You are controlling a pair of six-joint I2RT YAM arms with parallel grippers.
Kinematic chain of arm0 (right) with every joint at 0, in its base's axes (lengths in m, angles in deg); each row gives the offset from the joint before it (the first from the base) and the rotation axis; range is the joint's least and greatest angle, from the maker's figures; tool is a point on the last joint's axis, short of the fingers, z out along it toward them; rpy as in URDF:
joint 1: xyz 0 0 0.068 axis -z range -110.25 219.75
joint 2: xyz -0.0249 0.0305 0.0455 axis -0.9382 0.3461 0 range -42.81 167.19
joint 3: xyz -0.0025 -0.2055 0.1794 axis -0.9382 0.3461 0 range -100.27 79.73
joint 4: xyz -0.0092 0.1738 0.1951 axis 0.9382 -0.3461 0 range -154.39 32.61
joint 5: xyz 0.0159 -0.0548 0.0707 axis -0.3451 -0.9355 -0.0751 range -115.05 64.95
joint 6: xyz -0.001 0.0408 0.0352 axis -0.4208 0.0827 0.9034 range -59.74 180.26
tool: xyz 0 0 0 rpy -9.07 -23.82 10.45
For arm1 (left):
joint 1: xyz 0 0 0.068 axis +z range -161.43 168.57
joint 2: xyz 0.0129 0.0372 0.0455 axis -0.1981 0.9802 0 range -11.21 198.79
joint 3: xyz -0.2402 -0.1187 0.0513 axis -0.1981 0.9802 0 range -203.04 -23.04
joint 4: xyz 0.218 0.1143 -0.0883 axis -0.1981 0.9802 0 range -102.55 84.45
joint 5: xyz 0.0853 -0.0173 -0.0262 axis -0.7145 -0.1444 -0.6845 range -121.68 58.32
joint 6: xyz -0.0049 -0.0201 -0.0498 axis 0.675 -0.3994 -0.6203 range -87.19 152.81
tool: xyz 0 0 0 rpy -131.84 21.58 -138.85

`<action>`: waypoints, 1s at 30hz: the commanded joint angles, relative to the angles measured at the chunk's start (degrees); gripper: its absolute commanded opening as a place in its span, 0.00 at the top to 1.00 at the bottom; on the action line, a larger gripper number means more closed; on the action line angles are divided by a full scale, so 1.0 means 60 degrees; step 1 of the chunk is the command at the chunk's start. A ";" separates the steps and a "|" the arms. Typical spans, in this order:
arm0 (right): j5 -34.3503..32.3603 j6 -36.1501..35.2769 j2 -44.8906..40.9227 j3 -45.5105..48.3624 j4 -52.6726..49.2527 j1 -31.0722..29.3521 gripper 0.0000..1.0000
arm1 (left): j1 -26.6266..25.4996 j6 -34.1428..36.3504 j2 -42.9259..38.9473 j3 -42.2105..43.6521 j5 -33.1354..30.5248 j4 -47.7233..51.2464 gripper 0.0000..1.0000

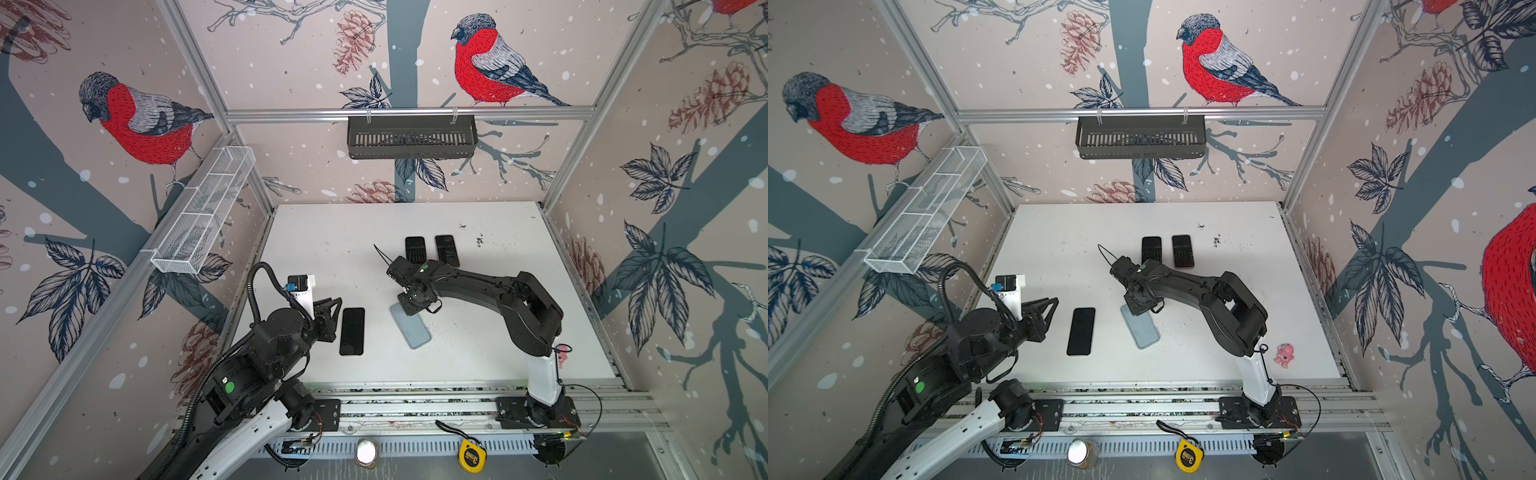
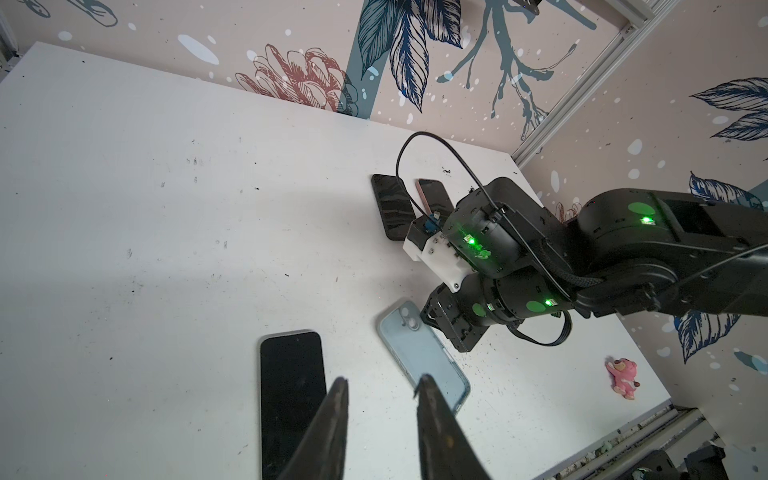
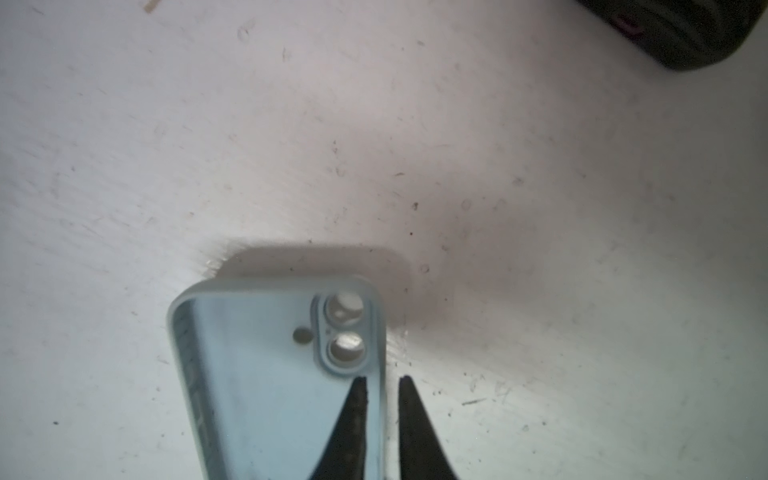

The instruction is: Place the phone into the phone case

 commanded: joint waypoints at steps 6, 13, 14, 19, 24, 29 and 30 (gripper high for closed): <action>-0.0267 -0.0465 -0.1117 0.0587 0.0324 0.0057 0.47 | 0.0002 -0.0007 0.0117 0.0003 -0.0153 -0.0212 0.70; 0.1321 -0.0430 -0.1441 0.2121 0.1315 0.0267 0.56 | 0.0002 -0.0022 0.0275 -0.0005 -0.0141 -0.0194 0.70; 0.1494 -0.0447 -0.1431 0.2331 0.1422 0.0267 0.57 | 0.0002 -0.0027 0.0277 -0.0011 -0.0142 -0.0175 0.70; 0.1208 -0.0445 -0.1372 0.2875 0.1457 0.0282 0.59 | 0.0002 -0.0060 0.0262 0.0004 -0.0181 -0.0188 0.70; -0.0268 -0.0152 -0.1450 0.2932 0.1023 0.0652 0.62 | 0.0003 -0.0059 0.0306 0.0003 -0.0189 -0.0177 0.70; -0.0485 -0.0289 -0.1943 0.2870 0.1011 0.0802 0.54 | 0.0002 -0.0043 0.0371 0.0007 -0.0180 -0.0178 0.69; -0.0428 -0.0317 -0.2003 0.2829 0.1026 0.0764 0.53 | 0.0002 -0.0037 0.0399 0.0011 -0.0171 -0.0190 0.69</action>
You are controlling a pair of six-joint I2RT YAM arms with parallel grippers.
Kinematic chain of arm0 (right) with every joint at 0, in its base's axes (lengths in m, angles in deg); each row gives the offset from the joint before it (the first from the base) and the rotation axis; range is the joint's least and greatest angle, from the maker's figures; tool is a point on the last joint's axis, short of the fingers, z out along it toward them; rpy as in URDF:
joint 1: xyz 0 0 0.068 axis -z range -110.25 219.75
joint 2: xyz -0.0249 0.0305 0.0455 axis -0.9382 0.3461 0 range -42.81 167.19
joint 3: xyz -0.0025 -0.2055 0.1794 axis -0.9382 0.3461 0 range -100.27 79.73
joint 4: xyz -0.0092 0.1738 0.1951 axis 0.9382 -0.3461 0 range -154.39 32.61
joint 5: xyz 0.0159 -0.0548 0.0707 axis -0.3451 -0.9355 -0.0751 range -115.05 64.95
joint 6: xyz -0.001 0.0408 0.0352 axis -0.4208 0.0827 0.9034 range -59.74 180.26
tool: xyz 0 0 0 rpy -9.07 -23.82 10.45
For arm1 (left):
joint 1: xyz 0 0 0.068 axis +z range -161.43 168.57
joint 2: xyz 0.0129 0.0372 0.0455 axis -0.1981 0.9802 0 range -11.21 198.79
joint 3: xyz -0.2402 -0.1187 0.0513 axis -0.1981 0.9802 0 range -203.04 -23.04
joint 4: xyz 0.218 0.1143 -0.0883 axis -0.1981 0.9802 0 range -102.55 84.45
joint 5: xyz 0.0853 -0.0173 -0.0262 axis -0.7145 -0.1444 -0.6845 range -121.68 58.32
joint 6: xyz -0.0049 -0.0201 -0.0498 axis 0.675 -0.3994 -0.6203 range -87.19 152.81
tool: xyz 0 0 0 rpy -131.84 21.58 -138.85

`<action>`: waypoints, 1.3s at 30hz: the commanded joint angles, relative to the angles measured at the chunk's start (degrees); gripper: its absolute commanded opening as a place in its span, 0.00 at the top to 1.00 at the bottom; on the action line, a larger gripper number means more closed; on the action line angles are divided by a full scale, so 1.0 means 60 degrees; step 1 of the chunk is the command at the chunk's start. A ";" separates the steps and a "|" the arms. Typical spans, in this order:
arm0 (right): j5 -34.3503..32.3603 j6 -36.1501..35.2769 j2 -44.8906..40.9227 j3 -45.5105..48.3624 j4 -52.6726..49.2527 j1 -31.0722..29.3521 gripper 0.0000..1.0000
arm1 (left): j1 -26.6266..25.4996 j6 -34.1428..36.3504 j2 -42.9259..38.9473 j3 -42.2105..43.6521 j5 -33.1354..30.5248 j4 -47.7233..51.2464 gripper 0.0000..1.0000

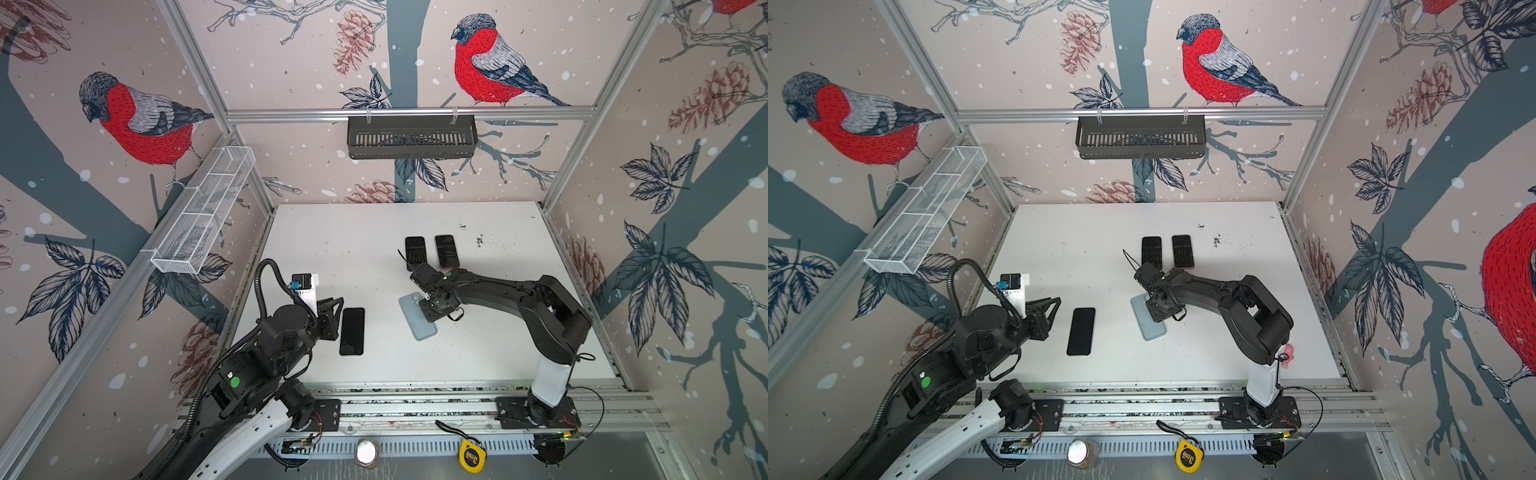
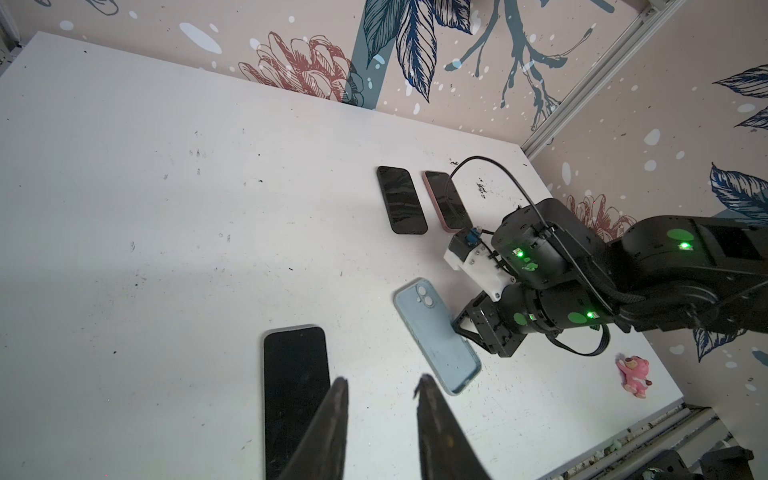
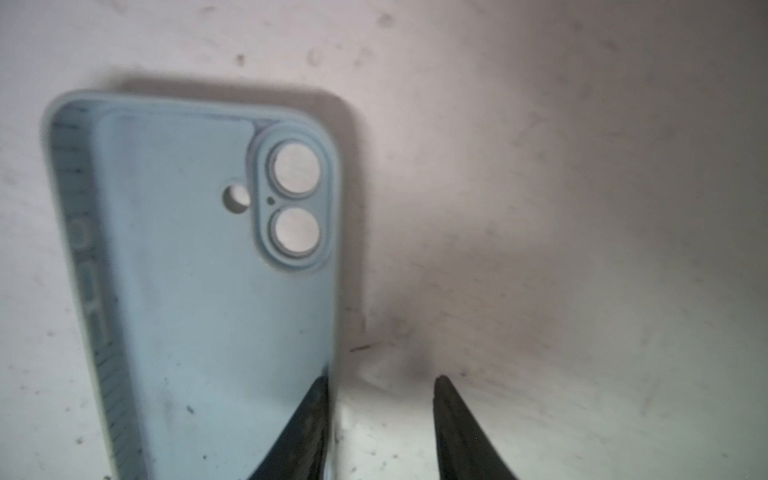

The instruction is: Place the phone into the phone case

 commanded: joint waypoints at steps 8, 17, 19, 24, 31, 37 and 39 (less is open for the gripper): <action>0.0115 0.0024 -0.0488 -0.0084 -0.0153 -0.0661 0.50 | 0.0002 -0.0015 0.0638 -0.0045 -0.0058 -0.0118 0.62; -0.0080 0.0264 -0.0540 0.1189 0.0408 -0.0223 0.55 | 0.0002 -0.0021 0.0724 -0.0027 -0.0096 -0.0141 0.62; 0.0174 0.0118 -0.0567 0.1309 0.0612 -0.0161 0.63 | 0.0009 -0.0022 0.0762 -0.0044 -0.0109 -0.0126 0.62; 0.1117 -0.0479 -0.0598 0.1521 0.1064 -0.0147 0.91 | 0.0002 -0.0051 0.0751 -0.0045 -0.0145 -0.0110 0.62; 0.0509 -0.1120 -0.1067 0.1466 0.1013 -0.0345 0.99 | 0.0002 -0.0052 0.0733 -0.0029 -0.0154 -0.0108 0.63; -0.0374 -0.2053 -0.1330 0.1156 0.0753 -0.0573 0.99 | 0.0002 -0.0037 0.0735 -0.0023 -0.0117 -0.0113 0.64; -0.0453 -0.2409 -0.1246 0.0978 0.0634 -0.0728 0.99 | 0.0002 -0.0037 0.0751 -0.0017 -0.0117 -0.0129 0.64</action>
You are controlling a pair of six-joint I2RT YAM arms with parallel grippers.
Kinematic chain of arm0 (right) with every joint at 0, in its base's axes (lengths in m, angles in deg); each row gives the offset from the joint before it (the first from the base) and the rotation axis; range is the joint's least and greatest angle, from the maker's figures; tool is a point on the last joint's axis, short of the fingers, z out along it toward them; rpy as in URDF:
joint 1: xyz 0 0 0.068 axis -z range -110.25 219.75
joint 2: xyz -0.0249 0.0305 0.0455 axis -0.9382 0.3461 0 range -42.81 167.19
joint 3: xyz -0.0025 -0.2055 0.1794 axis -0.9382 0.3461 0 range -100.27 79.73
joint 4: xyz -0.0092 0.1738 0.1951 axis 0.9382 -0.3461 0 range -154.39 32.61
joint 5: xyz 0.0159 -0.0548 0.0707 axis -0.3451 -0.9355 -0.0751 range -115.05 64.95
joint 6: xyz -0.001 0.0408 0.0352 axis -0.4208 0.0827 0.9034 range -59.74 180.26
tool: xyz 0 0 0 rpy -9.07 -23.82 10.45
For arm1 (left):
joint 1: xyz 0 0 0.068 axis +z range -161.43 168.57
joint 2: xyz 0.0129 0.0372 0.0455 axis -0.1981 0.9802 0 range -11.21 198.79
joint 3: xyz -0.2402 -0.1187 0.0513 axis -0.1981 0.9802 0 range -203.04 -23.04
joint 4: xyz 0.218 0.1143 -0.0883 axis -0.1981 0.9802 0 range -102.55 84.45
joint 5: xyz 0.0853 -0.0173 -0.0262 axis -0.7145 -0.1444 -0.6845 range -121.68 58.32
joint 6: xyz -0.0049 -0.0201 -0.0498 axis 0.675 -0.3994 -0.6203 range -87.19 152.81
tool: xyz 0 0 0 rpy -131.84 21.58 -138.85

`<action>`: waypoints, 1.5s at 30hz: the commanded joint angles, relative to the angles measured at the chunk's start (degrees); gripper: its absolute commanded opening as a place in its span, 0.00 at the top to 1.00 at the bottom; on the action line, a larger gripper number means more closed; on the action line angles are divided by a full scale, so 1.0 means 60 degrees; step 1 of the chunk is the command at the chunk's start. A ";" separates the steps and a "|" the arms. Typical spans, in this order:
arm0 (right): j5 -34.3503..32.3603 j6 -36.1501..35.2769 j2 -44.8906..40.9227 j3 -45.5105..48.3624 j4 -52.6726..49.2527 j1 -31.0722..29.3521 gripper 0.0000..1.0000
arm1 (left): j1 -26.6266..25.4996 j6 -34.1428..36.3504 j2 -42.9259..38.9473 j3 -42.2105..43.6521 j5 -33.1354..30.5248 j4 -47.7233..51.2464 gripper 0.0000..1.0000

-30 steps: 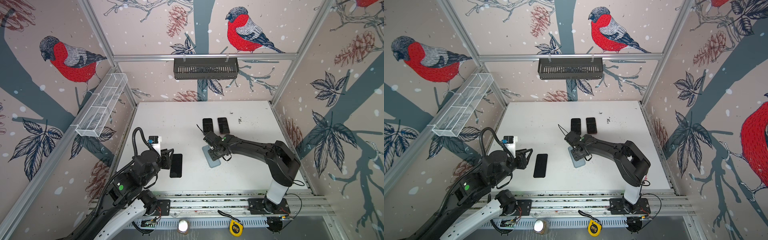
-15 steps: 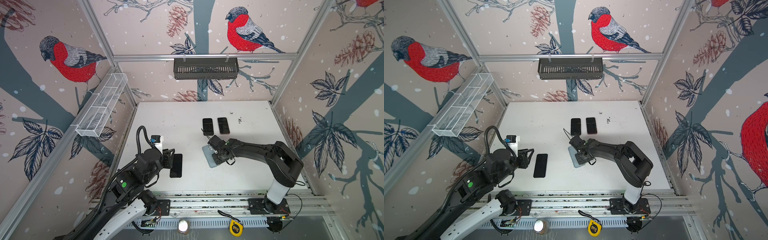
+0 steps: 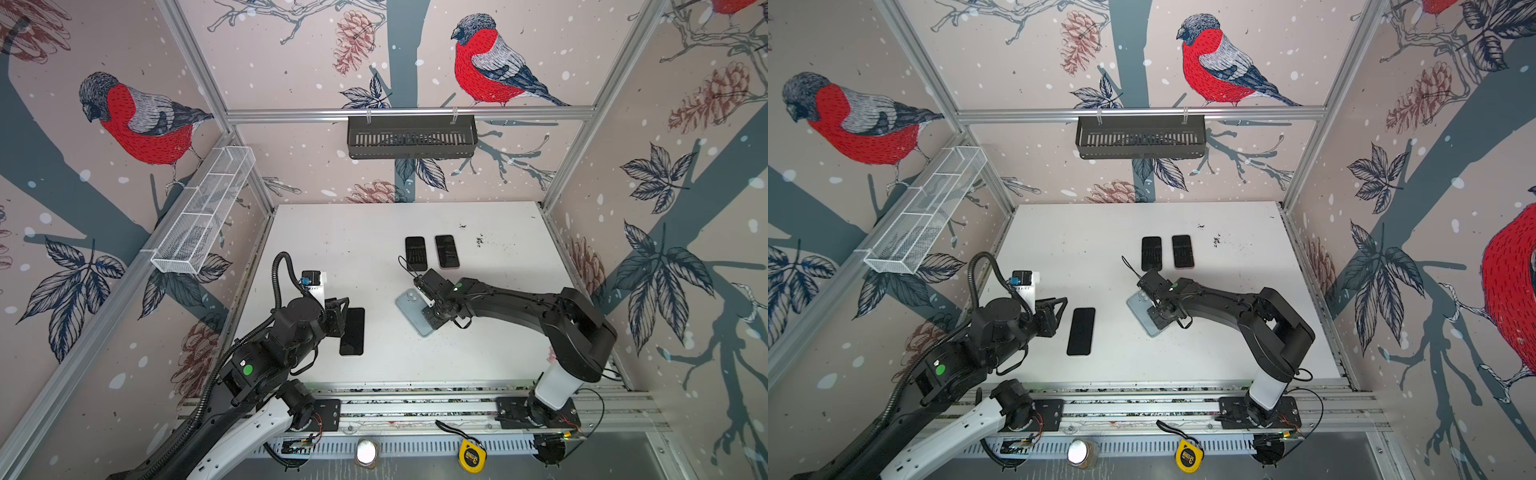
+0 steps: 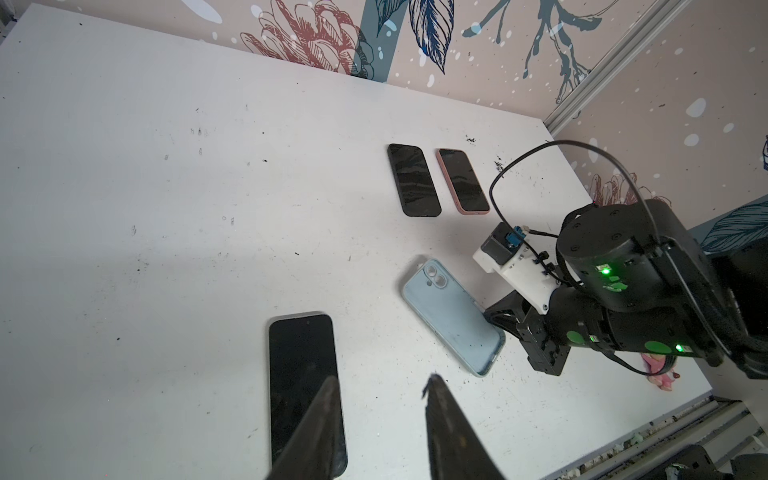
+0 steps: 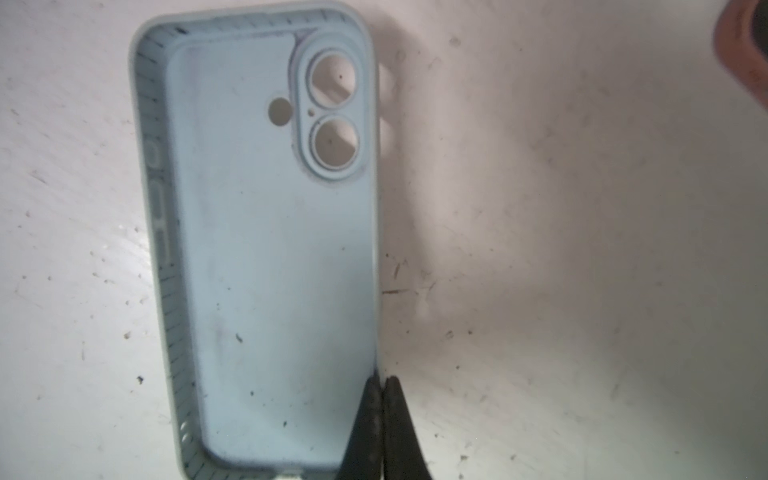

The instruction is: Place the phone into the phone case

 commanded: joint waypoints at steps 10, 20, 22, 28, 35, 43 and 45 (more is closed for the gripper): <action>-0.0808 -0.1129 0.0597 -0.0786 -0.0718 -0.0324 0.94 | 0.0002 -0.0004 0.0029 -0.0027 -0.0102 -0.0126 0.64; -0.1034 0.0488 -0.0619 -0.0424 -0.0454 -0.0171 0.33 | 0.0002 -0.0624 0.1385 -0.0195 -0.0690 0.0412 0.54; -0.0505 0.0735 -0.1154 -0.0103 -0.0168 -0.0055 0.32 | 0.0006 -0.1492 0.2116 -0.0047 -0.0746 0.0522 0.49; 0.1000 0.1220 -0.2347 0.0632 0.0264 0.0703 0.28 | 0.0078 -0.3219 0.2280 0.1752 0.0005 -0.0821 0.34; 0.1502 0.1218 -0.2333 0.0783 0.0351 0.0881 0.20 | 0.0703 -0.4003 0.1846 0.3461 0.0461 -0.1555 0.22; 0.1551 0.1220 -0.2376 0.0863 0.0392 0.0851 0.18 | 0.1528 -0.4128 0.1818 0.4944 0.2256 -0.3119 0.18; 0.1551 0.1259 -0.2421 0.0964 0.0426 0.0854 0.18 | 0.1540 -0.4157 0.2034 0.5149 0.2630 -0.3556 0.18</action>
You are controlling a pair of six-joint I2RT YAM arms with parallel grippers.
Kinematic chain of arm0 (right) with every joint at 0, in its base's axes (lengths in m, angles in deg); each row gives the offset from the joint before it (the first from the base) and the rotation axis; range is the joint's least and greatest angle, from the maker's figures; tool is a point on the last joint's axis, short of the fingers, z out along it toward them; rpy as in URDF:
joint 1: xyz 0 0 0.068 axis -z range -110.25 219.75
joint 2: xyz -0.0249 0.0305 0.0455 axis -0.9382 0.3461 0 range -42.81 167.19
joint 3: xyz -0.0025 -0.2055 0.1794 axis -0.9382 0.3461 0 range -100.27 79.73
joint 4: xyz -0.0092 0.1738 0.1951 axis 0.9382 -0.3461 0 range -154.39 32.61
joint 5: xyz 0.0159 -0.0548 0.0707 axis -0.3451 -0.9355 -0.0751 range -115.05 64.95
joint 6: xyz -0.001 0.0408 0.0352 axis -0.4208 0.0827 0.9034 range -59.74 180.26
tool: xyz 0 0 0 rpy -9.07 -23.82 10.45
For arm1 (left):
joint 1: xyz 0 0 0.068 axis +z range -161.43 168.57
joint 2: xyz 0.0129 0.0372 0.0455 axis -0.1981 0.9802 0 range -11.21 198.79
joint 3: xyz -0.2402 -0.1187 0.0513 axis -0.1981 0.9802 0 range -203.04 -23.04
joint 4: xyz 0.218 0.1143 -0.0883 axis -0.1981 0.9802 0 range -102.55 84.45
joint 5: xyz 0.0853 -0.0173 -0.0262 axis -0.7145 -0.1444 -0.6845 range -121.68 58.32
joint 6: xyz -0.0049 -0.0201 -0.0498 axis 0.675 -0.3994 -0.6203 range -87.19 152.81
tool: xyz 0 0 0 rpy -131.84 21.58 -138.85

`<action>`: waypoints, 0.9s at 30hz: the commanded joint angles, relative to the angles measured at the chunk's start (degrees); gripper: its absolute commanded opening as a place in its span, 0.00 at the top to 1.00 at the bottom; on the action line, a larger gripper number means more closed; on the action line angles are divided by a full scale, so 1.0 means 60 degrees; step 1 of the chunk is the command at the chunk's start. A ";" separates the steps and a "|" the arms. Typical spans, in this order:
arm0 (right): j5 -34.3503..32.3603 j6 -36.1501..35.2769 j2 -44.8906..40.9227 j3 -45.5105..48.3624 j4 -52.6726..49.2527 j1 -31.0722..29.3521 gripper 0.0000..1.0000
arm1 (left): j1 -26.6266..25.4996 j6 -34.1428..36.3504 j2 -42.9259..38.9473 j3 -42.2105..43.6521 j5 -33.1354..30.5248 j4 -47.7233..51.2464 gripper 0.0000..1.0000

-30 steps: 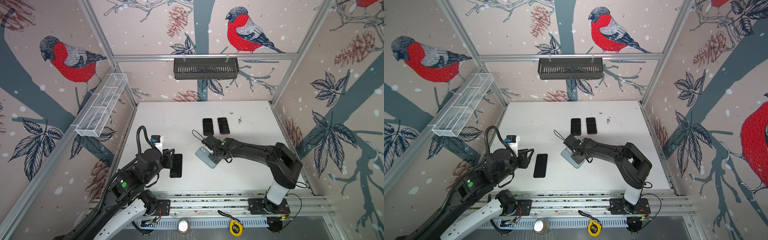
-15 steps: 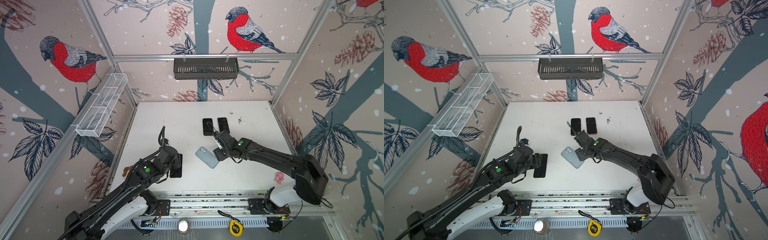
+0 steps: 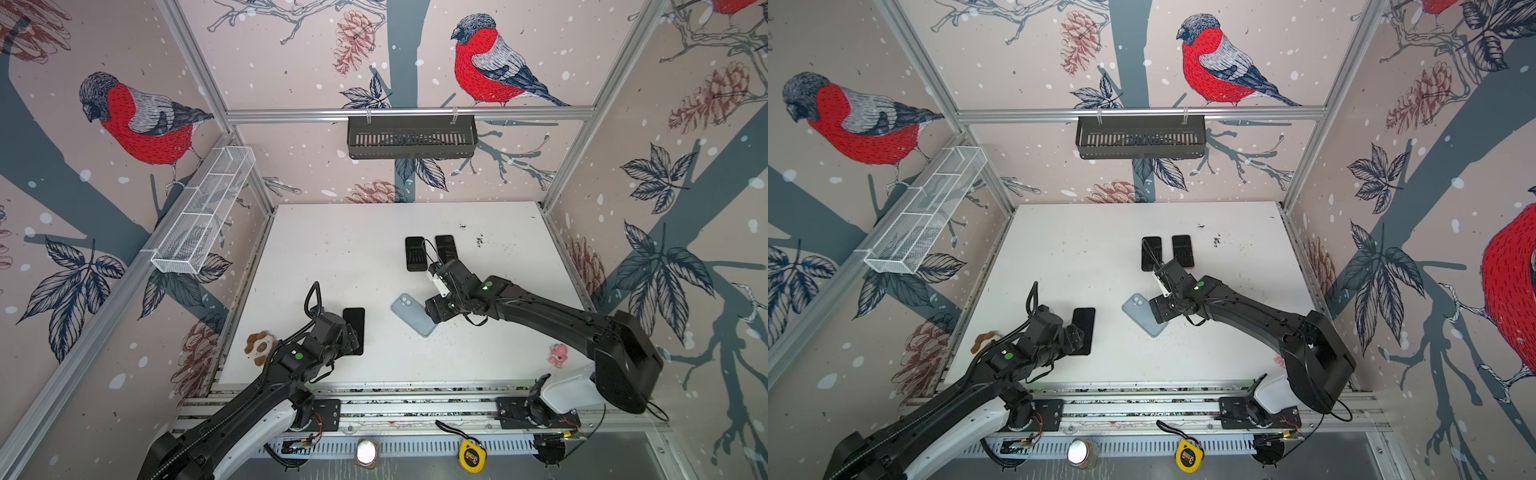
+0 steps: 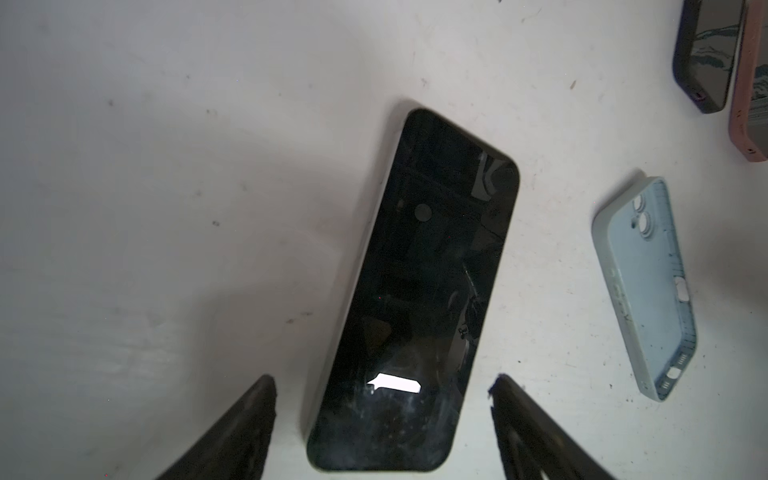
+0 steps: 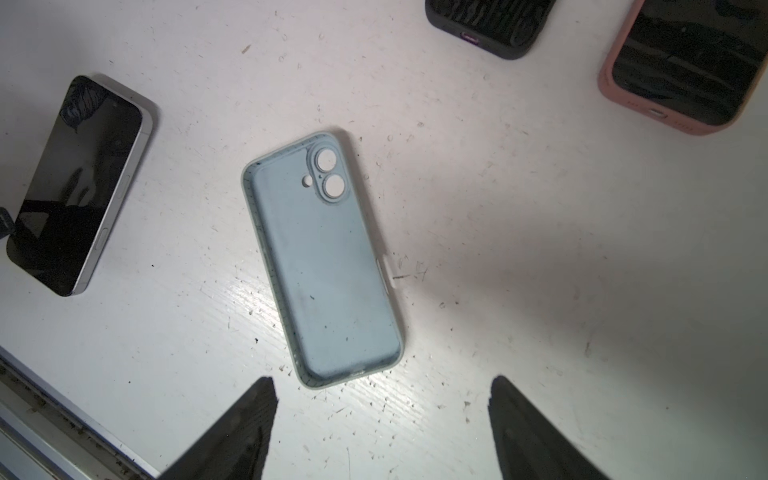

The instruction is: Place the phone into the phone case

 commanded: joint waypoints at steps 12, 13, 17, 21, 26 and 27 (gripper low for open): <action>-0.0020 0.0339 -0.0141 0.0150 0.0043 0.0001 0.18 | -0.0120 -0.0495 0.1321 0.0709 0.3300 -0.3807 0.25; 0.0048 0.0371 -0.0145 0.0124 0.0066 0.0002 0.18 | -0.0137 -0.0429 0.1276 0.0619 0.3330 -0.3720 0.25; 0.0551 0.0592 -0.0112 0.0014 0.0258 -0.0152 0.19 | -0.0128 -0.0106 0.0764 0.0213 0.3353 -0.3273 0.25; 0.0858 0.1098 0.0301 -0.0411 0.0462 -0.0803 0.19 | -0.0111 0.0197 -0.0143 -0.0323 0.3599 -0.2988 0.25; 0.0816 0.1493 0.1625 -0.1320 0.0730 -0.2091 0.19 | -0.0121 0.1430 -0.1484 -0.2860 0.2334 -0.0398 0.28; 0.0714 0.1525 0.1902 -0.1569 0.0701 -0.2259 0.19 | -0.0121 0.1662 -0.1766 -0.3292 0.1944 0.0007 0.28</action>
